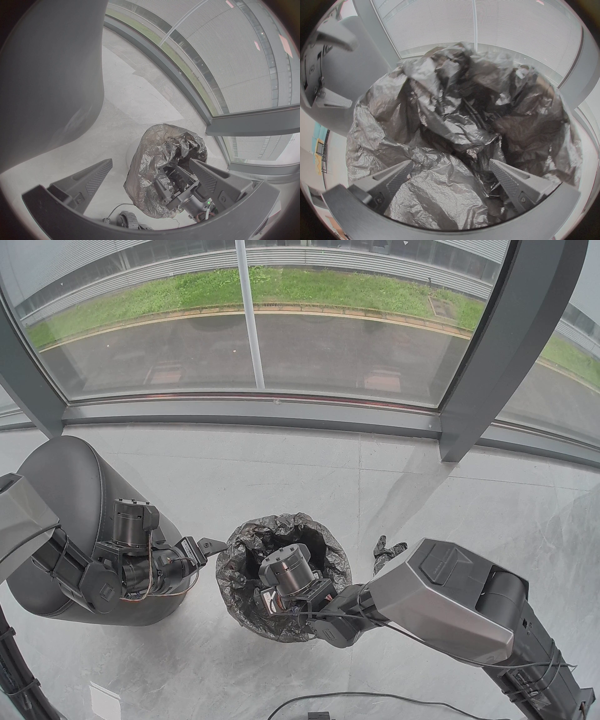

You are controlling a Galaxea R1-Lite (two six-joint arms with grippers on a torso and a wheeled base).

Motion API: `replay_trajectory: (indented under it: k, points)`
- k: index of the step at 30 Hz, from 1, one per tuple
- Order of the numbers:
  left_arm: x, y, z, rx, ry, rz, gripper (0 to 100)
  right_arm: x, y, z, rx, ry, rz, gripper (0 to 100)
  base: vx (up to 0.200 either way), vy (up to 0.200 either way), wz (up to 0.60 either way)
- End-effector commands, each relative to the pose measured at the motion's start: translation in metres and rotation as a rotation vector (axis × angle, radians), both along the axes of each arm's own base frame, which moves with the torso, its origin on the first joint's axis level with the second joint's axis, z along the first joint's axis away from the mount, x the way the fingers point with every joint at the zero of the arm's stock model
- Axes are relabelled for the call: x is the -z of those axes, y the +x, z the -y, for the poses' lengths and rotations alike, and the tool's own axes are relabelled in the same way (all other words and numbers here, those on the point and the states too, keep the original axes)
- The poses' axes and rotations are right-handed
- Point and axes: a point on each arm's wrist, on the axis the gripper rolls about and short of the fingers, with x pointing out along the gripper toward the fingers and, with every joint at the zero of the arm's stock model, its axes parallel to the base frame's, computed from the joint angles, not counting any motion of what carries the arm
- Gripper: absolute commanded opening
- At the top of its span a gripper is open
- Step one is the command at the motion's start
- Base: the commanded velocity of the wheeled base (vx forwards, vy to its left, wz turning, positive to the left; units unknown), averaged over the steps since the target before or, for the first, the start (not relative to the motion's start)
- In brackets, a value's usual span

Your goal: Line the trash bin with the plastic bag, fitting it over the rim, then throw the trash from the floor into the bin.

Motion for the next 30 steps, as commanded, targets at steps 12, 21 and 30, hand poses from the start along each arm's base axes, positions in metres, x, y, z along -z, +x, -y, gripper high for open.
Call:
replay_trajectory:
  k: [12, 21, 30]
  points:
    - [-0.005, -0.008, 0.000, 0.006, -0.022, 0.084, 100, -0.098, -0.061, 0.031, 0.006, 0.134, 0.010, 100, 0.000, 0.000, 0.00]
    - [-0.009, -0.026, 0.019, -0.055, 0.108, 0.212, 100, -0.106, -0.121, 0.106, 0.101, 0.067, -0.027, 100, 0.000, 0.000, 0.00]
    - [-0.026, -0.066, 0.040, -0.077, 0.334, 0.392, 100, -0.098, -0.118, 0.182, 0.241, -0.057, -0.107, 100, 0.000, 0.000, 0.00]
